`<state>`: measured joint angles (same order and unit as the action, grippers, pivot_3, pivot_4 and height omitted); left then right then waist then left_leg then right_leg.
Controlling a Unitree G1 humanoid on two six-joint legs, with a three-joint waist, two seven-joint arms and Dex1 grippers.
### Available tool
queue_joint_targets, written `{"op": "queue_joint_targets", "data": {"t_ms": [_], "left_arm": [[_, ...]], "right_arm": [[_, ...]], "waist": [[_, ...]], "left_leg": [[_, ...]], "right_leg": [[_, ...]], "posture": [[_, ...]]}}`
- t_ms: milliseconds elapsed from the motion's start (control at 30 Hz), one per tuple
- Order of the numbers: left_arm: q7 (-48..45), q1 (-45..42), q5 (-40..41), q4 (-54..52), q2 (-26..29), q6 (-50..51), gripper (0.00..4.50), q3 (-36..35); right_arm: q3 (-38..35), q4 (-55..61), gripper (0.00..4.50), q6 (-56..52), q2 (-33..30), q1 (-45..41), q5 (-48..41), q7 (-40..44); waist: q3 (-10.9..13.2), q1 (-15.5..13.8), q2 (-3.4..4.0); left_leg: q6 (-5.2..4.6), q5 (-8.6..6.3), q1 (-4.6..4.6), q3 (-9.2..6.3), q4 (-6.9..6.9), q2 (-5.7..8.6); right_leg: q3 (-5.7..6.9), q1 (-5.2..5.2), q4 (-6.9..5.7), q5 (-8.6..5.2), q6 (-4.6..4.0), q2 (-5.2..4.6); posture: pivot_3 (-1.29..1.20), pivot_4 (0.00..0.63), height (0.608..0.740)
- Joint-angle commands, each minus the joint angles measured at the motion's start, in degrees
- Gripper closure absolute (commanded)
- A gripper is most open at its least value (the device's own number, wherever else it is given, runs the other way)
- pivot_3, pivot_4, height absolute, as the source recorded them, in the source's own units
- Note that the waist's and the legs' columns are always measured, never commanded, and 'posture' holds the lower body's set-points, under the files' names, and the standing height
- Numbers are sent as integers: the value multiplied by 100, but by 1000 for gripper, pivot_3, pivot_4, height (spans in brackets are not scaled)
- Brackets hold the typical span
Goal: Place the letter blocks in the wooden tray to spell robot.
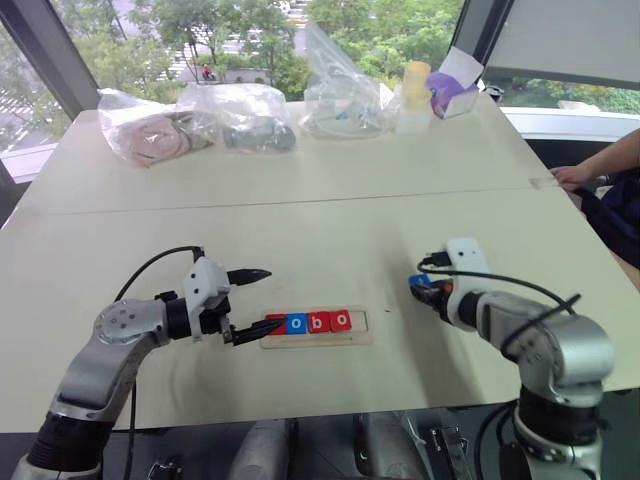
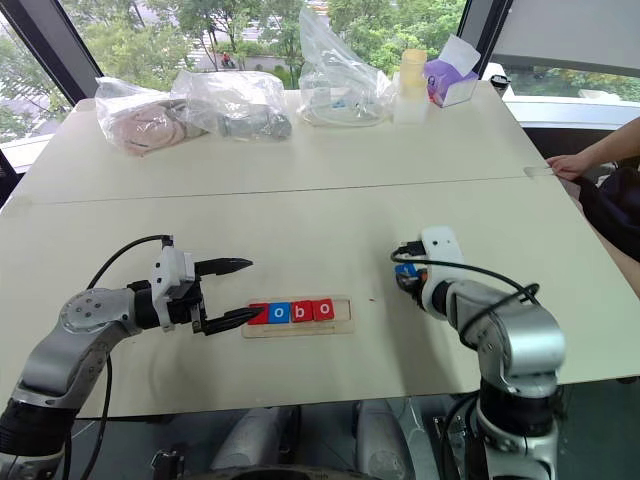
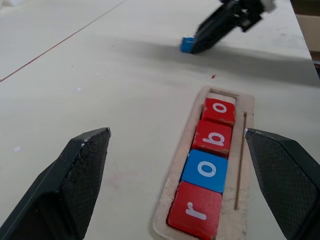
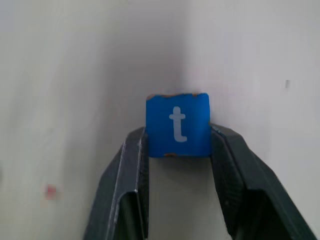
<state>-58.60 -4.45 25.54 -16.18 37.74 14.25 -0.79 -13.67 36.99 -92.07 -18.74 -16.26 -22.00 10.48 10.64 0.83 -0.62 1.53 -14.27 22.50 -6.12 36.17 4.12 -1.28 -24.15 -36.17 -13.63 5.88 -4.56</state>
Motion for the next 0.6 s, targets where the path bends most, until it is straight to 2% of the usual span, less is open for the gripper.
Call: {"op": "queue_joint_targets", "data": {"t_ms": [33,267,300,400,433,467,533,600], "left_arm": [[-37,-80,17,-33,-24,-106,0,-5],[-98,-184,-33,93,-59,-163,0,15],[-101,-194,-40,104,-65,-172,0,17],[-113,-217,-66,131,-84,-194,0,21],[-114,-231,-74,146,-92,-204,0,23],[-113,-243,-81,156,-99,-213,0,25],[-109,-257,-96,167,-111,-231,0,26],[-104,-275,-108,184,-128,-247,0,29]], "right_arm": [[-342,332,3374,-43,23,111,-915,-555],[-551,415,3374,-43,-307,494,-3044,-1980],[-575,362,2339,-43,-364,459,-3327,-2192],[-554,141,937,-43,-667,268,-4211,-2707],[-464,61,393,-43,-889,144,-4467,-2715],[-354,-23,34,-43,-1168,-15,-4742,-2612],[-185,-217,34,-43,-1682,-362,-5242,-2264],[35,-325,34,-36,-2231,-736,-5221,-1623]], "waist": [[0,9,1],[1,2,0],[1,2,0],[1,-1,-1],[2,-2,0],[2,-1,1],[3,6,1],[4,6,1]], "left_leg": [[0,0,-1,0,1,0],[0,0,0,0,-1,-2],[0,0,0,1,0,-2],[-1,1,0,1,0,-2],[-1,1,0,1,1,-3],[-1,1,0,2,2,-3],[-2,1,1,4,4,-2],[-3,1,0,4,4,-5]], "right_leg": [[0,0,0,0,0,0],[-1,1,1,-1,1,0],[-2,1,2,-1,0,-1],[-2,2,2,-1,-1,-2],[-2,2,2,-2,-1,-2],[-2,3,2,-2,-2,-1],[-2,4,4,-2,-2,-1],[0,6,6,-3,-2,0]], "posture": [[0,150,740],[0,150,740],[0,150,740],[0,150,740],[0,150,740],[0,150,740],[0,150,740],[0,150,740]]}}
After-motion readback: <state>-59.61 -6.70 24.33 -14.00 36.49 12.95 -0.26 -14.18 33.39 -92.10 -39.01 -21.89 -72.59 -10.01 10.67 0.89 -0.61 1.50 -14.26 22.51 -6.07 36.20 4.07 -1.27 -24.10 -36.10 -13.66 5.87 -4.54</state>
